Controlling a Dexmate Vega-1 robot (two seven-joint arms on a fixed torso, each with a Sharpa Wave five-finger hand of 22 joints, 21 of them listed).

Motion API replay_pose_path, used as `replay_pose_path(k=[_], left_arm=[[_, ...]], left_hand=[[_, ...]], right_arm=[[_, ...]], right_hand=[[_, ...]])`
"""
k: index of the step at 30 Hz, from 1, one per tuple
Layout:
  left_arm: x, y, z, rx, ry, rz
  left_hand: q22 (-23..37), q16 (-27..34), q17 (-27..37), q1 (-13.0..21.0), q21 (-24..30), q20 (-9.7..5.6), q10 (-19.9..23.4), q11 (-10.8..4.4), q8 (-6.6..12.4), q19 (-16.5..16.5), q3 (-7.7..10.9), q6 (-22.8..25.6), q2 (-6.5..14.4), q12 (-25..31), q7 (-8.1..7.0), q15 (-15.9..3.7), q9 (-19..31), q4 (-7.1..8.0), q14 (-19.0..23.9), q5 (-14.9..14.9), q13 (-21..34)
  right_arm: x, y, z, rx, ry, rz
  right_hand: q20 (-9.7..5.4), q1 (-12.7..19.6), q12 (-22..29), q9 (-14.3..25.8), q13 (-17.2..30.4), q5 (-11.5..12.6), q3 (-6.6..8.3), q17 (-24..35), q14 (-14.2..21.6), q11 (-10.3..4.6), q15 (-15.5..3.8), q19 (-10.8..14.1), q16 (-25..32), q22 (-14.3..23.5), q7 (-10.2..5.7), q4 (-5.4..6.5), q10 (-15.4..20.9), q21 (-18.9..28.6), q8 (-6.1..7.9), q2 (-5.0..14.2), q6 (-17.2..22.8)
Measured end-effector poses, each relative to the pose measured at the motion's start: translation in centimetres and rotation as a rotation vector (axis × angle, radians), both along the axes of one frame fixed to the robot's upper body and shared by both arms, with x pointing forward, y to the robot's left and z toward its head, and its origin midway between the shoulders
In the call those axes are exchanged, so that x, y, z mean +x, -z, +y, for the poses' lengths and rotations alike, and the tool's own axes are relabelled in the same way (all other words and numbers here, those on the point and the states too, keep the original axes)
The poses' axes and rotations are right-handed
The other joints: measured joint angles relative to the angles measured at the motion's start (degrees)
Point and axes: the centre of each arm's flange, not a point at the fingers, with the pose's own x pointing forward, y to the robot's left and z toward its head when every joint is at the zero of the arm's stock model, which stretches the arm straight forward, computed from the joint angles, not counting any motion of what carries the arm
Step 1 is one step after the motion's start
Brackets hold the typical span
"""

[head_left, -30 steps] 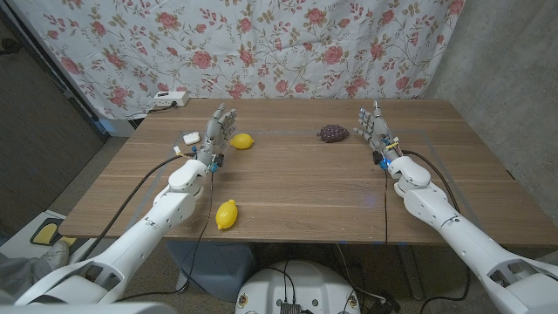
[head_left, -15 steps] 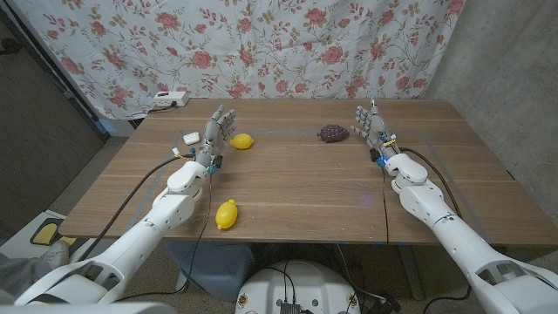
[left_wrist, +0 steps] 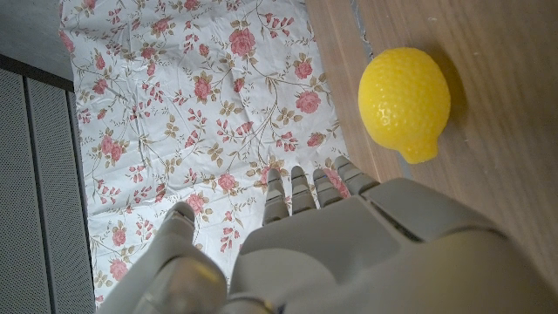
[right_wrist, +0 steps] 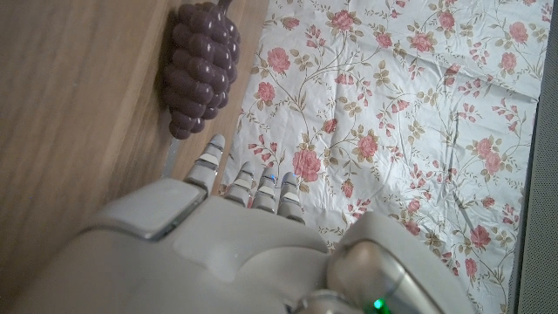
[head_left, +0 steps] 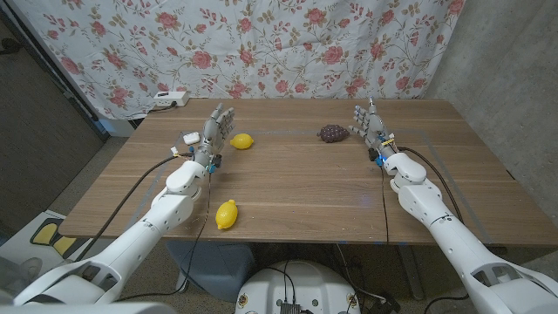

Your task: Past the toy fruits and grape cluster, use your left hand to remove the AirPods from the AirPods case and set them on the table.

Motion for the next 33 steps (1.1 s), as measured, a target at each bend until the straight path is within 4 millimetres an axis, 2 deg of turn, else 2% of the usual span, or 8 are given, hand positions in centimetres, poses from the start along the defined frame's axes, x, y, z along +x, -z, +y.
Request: replay_pose_path(k=[11, 33], left_arm=[[-0.5, -0.4, -0.7, 0.019, -0.048, -0.024], [-1.3, -0.5, -2.3, 0.034, -0.15, -0.044]], left_hand=[[0.0, 0.0, 0.0, 0.23, 0.0, 0.0, 0.02, -0.03, 0.0, 0.0, 0.24, 0.0, 0.24, 0.0, 0.0, 0.0, -0.01, -0.24, 0.0, 0.0, 0.0], [-0.01, 0.0, -0.01, 0.46, 0.0, -0.22, 1.03, -1.03, 0.0, 0.21, 0.48, 0.31, 0.46, 0.24, -0.31, -0.22, 0.04, -0.47, 0.22, 0.0, -0.02]], right_arm=[[0.8, -0.8, 0.0, -0.027, -0.024, 0.002], [2.8, -2.1, -1.2, -0.059, -0.064, 0.01]], right_hand=[[0.0, 0.3, 0.0, 0.0, 0.0, 0.0, 0.0, 0.0, -0.22, 0.0, 0.22, 0.0, 0.0, 0.0, 0.0, 0.0, 0.0, 0.0, 0.0, -0.31, 0.0], [-0.01, 0.76, 0.0, -0.01, -0.01, 0.0, -0.02, -0.15, -0.41, 0.0, 0.01, 0.0, 0.0, -0.01, 0.0, -0.02, 0.0, 0.0, 0.0, -0.3, 0.0]])
